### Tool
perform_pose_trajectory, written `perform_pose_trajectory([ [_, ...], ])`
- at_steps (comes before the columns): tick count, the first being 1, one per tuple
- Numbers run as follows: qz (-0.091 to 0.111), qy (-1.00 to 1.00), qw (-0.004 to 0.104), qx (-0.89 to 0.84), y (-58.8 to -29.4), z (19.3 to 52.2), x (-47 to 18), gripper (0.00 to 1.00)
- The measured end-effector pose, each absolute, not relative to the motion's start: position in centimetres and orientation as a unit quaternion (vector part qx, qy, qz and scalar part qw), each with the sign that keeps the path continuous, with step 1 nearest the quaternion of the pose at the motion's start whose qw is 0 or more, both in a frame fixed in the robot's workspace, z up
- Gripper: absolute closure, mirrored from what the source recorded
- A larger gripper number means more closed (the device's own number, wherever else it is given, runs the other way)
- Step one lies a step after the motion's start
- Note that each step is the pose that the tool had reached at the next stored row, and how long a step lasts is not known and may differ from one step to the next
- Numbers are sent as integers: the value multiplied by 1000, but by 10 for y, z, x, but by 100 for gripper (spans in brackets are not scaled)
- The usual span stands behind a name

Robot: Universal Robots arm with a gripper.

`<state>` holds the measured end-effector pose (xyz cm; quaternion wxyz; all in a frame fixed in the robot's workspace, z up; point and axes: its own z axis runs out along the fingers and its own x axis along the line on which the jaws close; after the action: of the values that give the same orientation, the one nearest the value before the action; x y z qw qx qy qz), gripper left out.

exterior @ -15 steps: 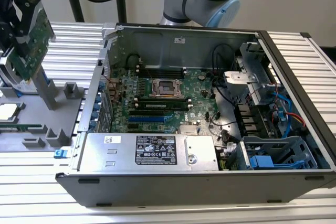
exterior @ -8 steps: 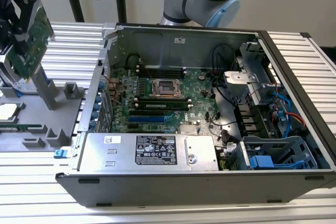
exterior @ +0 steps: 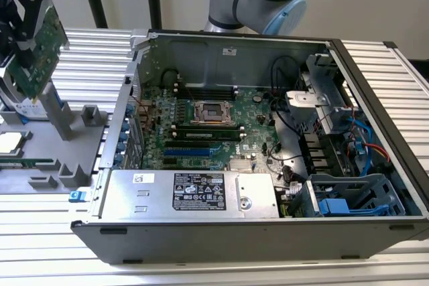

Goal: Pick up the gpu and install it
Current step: 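Pick up the gpu and move the gpu toward the slot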

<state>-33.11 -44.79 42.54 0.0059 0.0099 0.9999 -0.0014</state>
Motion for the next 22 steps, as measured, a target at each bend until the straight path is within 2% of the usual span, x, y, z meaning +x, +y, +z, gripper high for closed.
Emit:
perform_pose_trajectory([
  [12, -2, 1000, 5, 10, -448, 427, -327, 100],
  [22, -2, 1000, 0, 10, -448, 427, -315, 100],
])
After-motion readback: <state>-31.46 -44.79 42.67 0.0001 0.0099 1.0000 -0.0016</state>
